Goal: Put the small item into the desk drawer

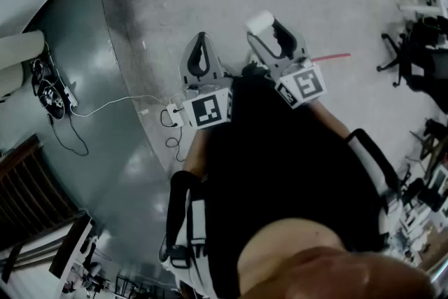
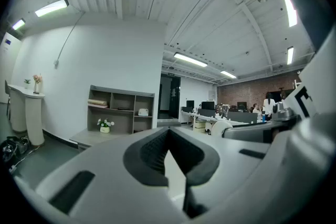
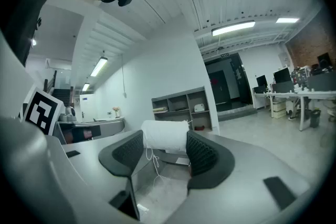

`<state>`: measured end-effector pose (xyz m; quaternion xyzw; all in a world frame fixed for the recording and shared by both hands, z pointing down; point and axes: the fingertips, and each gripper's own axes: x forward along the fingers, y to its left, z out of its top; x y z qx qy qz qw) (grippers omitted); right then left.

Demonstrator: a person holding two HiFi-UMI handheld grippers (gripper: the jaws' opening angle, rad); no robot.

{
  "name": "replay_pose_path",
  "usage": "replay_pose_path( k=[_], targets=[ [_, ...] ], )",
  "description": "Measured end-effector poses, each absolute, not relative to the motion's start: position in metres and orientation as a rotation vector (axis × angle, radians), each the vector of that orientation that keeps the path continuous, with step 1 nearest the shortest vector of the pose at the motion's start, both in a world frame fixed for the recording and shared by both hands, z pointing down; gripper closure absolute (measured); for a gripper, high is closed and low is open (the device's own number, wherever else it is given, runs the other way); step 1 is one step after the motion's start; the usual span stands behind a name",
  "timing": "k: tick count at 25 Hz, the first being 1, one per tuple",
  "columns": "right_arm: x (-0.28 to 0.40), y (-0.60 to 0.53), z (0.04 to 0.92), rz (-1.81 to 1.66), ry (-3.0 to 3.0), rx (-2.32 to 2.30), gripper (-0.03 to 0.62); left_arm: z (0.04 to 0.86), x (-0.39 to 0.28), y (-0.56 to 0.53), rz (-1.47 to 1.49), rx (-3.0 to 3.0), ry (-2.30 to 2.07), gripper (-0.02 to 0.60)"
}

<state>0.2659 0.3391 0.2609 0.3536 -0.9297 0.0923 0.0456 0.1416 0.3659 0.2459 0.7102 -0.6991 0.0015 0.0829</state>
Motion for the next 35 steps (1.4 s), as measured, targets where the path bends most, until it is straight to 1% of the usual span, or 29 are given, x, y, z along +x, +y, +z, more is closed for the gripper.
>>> replay_pose_path(
  k=[10, 27, 35],
  targets=[
    [0.266, 0.347, 0.265, 0.261, -2.825, 1.076, 0.338, 0.247, 0.143, 0.372, -0.008, 2.127, -2.07, 0.597],
    [0.219, 0.365, 0.266, 0.291, -2.833, 1.115, 0.338, 0.249, 0.091, 0.394, -0.05, 2.143, -2.043, 0.597],
    [0.205, 0.371, 0.269, 0.294, -2.826, 1.152, 0.338, 0.255, 0.079, 0.407, -0.052, 2.154, -2.021, 0.597]
  ],
)
